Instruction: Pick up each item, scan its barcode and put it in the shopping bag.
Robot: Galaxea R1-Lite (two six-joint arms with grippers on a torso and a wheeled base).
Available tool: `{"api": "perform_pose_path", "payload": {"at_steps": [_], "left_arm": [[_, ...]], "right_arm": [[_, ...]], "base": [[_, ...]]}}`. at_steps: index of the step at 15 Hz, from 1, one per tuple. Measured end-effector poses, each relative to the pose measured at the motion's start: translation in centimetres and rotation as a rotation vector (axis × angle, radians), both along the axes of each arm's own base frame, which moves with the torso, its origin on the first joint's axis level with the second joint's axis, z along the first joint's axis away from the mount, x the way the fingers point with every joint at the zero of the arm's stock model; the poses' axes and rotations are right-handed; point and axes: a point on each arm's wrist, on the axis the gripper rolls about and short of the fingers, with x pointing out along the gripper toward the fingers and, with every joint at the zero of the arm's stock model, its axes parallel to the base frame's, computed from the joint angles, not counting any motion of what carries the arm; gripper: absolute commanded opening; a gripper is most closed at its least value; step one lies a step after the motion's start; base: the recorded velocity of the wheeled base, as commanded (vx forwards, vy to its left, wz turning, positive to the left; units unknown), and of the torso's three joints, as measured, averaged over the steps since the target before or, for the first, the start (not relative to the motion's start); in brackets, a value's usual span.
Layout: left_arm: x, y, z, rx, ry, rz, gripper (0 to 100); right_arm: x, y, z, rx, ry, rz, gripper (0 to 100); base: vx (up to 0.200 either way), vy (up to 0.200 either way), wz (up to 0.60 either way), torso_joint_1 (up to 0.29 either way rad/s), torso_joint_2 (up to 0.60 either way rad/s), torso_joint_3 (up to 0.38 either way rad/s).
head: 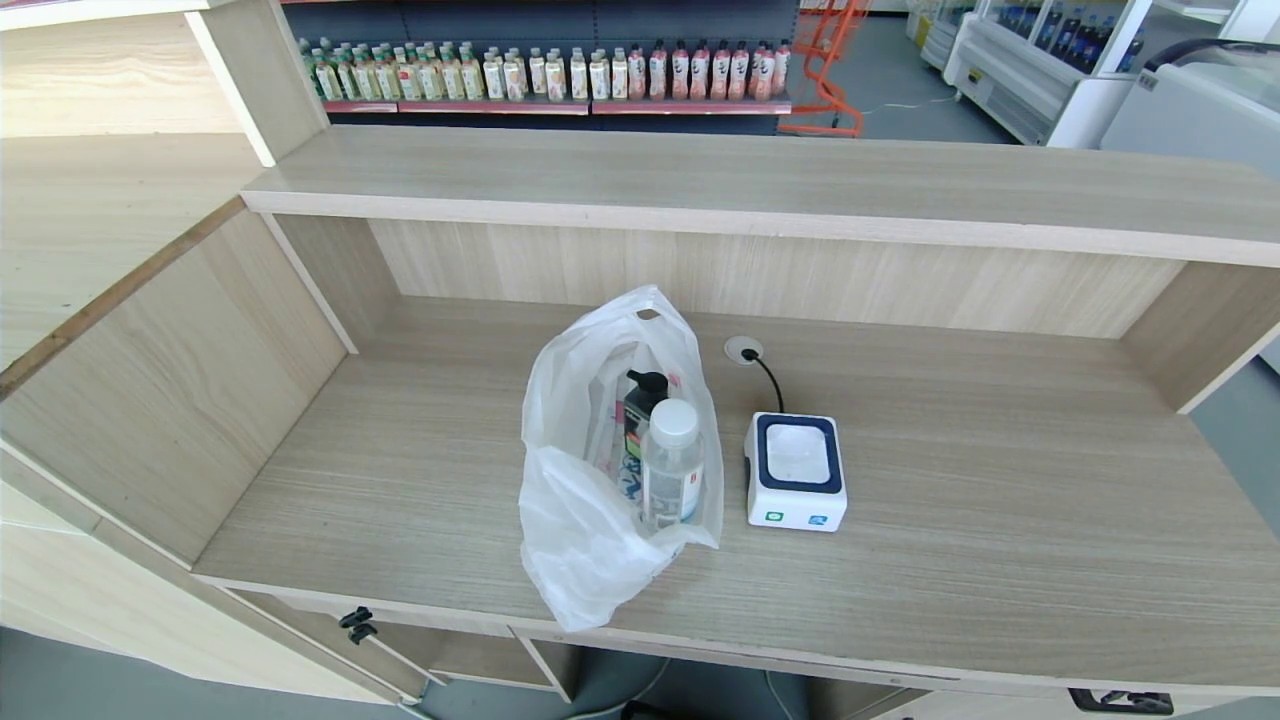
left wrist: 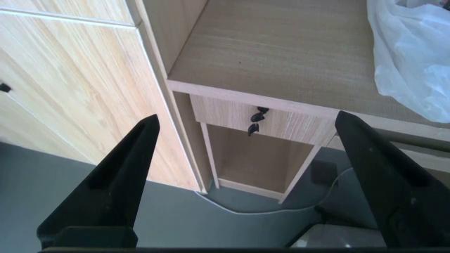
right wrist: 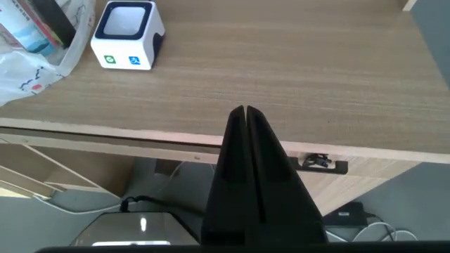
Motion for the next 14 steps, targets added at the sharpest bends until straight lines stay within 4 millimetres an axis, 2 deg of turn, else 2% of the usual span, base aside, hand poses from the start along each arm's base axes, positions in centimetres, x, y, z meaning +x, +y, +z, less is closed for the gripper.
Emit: {"api": "perform_pose_path", "payload": {"at_steps": [3, 9, 12, 14], "left_arm": [[0.00, 0.00, 0.00, 0.001, 0.000, -0.001, 100], [0.00, 0.00, 0.00, 0.002, 0.000, -0.002, 100], [0.00, 0.00, 0.00, 0.001, 0.000, -0.002, 100], [0.00, 0.00, 0.00, 0.007, 0.001, -0.002, 100]], "right_arm": [[0.00, 0.00, 0.01, 0.000, 0.000, 0.000, 0], [0.00, 0.00, 0.00, 0.000, 0.001, 0.000, 0], [0.00, 0.00, 0.01, 0.000, 0.000, 0.000, 0], [0.00, 0.00, 0.00, 0.000, 0.001, 0.000, 0]], "base": [[0.000, 0.000, 0.00, 0.000, 0.00, 0.000], [0.000, -0.200, 0.00, 0.004, 0.00, 0.002], [0.000, 0.000, 0.00, 0.000, 0.00, 0.000], [0.200, 0.000, 0.00, 0.005, 0.00, 0.000]]}}
